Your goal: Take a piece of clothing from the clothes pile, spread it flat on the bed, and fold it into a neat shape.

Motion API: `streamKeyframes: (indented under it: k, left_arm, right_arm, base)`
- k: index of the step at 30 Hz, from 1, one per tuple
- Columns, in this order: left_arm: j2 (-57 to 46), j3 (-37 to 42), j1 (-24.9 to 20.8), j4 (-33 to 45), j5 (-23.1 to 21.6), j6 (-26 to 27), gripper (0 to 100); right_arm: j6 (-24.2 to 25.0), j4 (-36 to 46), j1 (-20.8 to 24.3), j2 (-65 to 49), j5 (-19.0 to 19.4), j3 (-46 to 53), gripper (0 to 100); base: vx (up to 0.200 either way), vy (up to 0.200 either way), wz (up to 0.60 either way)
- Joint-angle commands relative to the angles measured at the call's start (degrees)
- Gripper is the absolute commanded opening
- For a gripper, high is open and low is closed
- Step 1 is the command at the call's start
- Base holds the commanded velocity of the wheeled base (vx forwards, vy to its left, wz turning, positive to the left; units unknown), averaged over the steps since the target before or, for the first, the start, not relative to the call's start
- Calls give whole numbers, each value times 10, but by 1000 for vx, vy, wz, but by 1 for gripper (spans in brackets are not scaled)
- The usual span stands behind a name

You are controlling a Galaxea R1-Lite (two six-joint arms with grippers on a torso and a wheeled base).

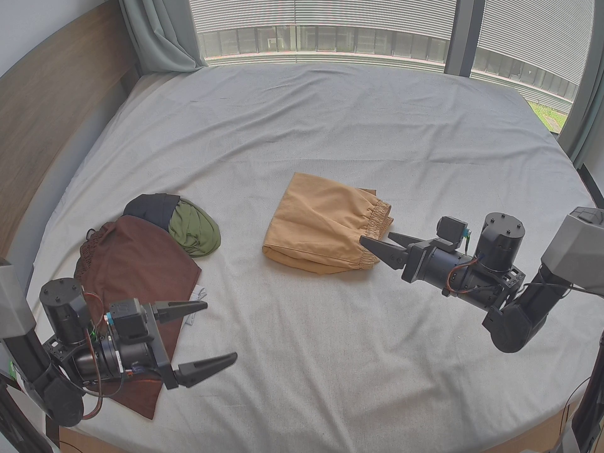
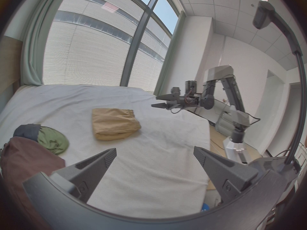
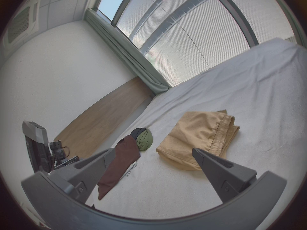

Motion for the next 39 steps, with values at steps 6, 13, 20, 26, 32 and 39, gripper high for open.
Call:
streamKeyframes:
  k: [6, 13, 20, 26, 32, 39]
  left_arm:
    - [-82, 49, -134, 1, 4, -12, 100]
    - [-182, 54, -153, 27, 7, -12, 100]
    - [-307, 54, -149, 117, 8, -10, 100]
    - [-421, 53, -113, 224, 54, -17, 100]
    - [-493, 53, -29, 280, 69, -62, 100]
    - [-564, 53, 91, 338, 77, -96, 100]
  right_arm:
    - [-74, -77, 33, -46, -66, 95, 100]
    - [-131, -83, 8, -138, -66, 202, 100]
    - [-167, -82, -42, -263, -66, 279, 100]
    - [-177, -79, -65, -349, -66, 336, 100]
    - [-177, -77, -83, -410, -66, 370, 100]
    - [-175, -48, -104, -507, -66, 394, 100]
  base:
    - [0, 0, 0]
    - [0, 0, 0]
    - [0, 0, 0]
    - [0, 0, 0]
    - [0, 0, 0]
    - [0, 0, 0]
